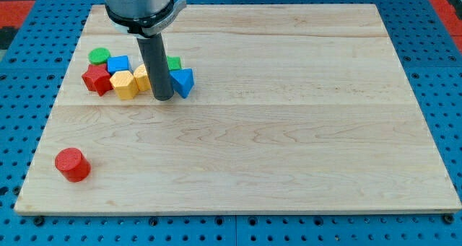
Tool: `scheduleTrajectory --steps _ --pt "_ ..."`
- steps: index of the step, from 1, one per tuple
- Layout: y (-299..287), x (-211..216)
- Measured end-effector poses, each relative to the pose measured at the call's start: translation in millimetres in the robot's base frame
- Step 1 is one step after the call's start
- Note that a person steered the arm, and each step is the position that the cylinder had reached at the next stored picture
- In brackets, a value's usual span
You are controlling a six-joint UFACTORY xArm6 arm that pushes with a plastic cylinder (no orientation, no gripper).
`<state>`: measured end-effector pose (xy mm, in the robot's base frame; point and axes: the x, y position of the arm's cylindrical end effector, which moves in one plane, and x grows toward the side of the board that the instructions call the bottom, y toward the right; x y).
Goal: Push blue triangle along with green star bit up
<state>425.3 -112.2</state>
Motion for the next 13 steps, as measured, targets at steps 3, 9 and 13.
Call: scheduleTrajectory --steps 3,9,13 --pt "0 0" --pt "29 0" --pt "78 -21"
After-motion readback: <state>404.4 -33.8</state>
